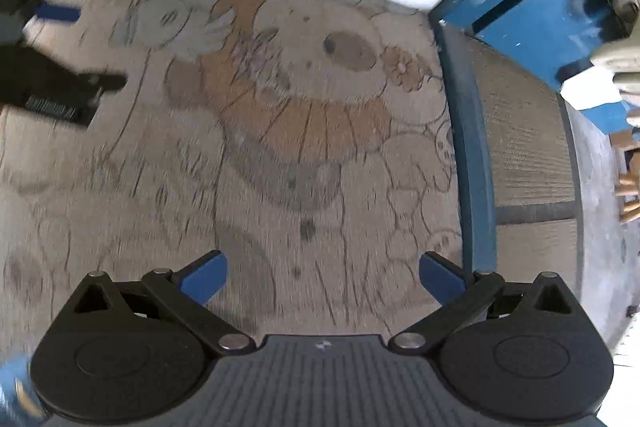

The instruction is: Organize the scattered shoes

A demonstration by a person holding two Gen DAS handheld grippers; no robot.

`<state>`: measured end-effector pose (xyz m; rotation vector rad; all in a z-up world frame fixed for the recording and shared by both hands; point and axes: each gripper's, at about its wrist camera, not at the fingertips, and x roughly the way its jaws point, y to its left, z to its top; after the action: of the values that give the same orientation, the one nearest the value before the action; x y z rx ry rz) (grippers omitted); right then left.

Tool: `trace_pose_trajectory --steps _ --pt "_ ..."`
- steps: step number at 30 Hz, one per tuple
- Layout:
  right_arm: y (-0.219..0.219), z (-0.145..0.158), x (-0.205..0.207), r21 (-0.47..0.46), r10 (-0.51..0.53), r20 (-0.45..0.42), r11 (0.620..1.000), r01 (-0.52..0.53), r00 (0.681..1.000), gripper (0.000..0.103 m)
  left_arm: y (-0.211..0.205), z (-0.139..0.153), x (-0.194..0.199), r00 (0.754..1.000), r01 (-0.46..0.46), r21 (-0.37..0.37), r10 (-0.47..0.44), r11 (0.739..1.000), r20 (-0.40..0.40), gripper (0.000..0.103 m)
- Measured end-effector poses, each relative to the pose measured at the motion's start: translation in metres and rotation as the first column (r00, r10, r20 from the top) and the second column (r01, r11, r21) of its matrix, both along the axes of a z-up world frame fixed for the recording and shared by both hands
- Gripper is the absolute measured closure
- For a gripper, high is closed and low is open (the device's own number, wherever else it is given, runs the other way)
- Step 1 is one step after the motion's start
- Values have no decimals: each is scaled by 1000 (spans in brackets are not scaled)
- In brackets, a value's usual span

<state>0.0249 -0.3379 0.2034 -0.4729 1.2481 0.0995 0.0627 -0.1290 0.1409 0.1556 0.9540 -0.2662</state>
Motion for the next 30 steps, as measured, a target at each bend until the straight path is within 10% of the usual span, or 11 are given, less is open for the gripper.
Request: trace_pose_trajectory --steps 10,20,30 --pt "-44 -69 -11 176 -263 113 954 241 958 0 -24 -29 3 997 70 68 -72 995 31 0" --pt "-47 -116 -38 333 -449 288 875 351 846 0 -25 -62 6 999 -9 58 6 998 41 0" --pt "-60 -152 -56 468 -682 348 721 511 643 0 -44 -81 10 997 21 53 -25 998 79 0"
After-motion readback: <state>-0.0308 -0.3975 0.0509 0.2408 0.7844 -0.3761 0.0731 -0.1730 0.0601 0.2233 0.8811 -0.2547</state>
